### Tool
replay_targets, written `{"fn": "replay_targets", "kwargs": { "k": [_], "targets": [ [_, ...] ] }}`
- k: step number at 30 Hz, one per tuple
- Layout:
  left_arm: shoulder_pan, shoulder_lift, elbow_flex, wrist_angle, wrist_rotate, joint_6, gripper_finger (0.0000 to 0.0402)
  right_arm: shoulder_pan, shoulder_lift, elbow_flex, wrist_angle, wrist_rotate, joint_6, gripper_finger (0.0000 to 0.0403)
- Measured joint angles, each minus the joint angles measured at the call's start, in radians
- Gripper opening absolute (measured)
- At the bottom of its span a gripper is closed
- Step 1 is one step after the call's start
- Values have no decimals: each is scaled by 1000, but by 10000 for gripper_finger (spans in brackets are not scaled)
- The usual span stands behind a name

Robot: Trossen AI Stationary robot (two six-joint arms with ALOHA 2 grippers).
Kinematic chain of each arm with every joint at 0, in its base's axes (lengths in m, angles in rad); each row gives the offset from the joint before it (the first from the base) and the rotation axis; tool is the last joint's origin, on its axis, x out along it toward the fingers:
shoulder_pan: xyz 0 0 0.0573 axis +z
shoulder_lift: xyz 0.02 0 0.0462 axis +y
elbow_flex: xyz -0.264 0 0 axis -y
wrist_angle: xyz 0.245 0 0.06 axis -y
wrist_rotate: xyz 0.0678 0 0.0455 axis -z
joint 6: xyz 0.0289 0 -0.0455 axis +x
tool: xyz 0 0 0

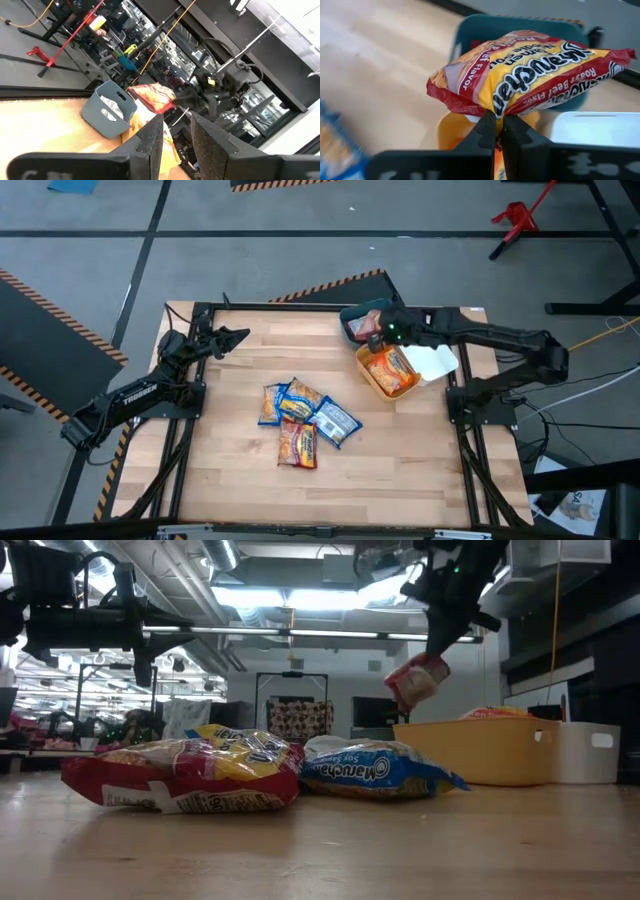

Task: Sort Maruchan noodles
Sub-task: Put the right red noodle pack into the blue bin

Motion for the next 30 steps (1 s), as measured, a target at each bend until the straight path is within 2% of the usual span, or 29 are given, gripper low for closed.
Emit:
{"fn": "replay_targets", "kwargs": {
  "k": [3,9,16,30],
  "targets": [
    [0,0,0,0,0,5,95,-33,28,0,26,42,30,0],
    [0,0,0,0,-3,7,95,-75,131,0,147,54,99,0],
    [0,0,0,0,-2,6,95,-73,235,0,159,71,210,0],
    [0,0,0,0,0,7,95,-72,355,0,237,63,306,0]
  ]
}}
